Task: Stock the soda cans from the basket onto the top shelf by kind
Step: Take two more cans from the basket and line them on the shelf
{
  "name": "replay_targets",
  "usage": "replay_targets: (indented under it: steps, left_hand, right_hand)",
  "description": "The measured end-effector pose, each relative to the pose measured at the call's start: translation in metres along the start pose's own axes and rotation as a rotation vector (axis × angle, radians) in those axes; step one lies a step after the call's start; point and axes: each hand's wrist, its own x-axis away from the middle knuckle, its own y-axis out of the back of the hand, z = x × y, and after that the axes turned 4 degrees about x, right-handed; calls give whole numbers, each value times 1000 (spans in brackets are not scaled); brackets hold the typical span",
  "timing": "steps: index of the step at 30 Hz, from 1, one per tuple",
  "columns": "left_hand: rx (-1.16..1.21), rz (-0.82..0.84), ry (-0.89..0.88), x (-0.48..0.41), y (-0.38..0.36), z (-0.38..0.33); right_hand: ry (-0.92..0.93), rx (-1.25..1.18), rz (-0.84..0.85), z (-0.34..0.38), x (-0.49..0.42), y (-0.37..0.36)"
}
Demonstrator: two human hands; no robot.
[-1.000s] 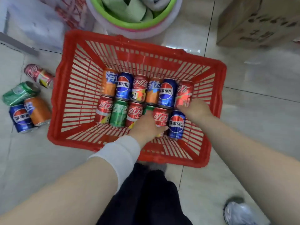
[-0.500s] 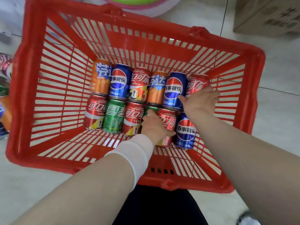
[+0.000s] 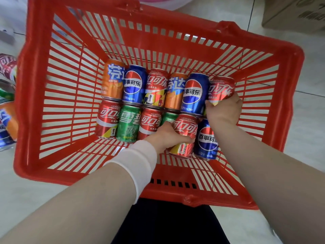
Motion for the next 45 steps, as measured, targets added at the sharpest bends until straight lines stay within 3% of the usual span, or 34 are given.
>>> replay_targets:
  steps: [14, 18, 21, 25, 31, 39, 45]
  left_hand:
    - [162, 3, -19, 60, 10, -22]
    - [274, -49, -31, 113, 19, -34]
    - [357, -102, -66, 166, 25, -43]
    - [421, -173, -96, 250, 33, -55]
    - [452, -169, -172, 387, 36, -80]
    - [394, -178, -368, 562, 25, -121]
    - [377, -250, -610, 667, 16, -152]
  right_hand:
    - [-110, 1, -3, 21, 26, 37]
    - [-174, -314, 130, 15, 55, 71]
    - [-275, -660, 359, 11, 95, 118]
    - [-355, -869, 575, 7, 159, 193]
    - [-203, -991, 821, 7, 248, 301]
    - [117, -1120, 860, 29, 335, 452]
    - [319, -1190, 894, 43, 380, 547]
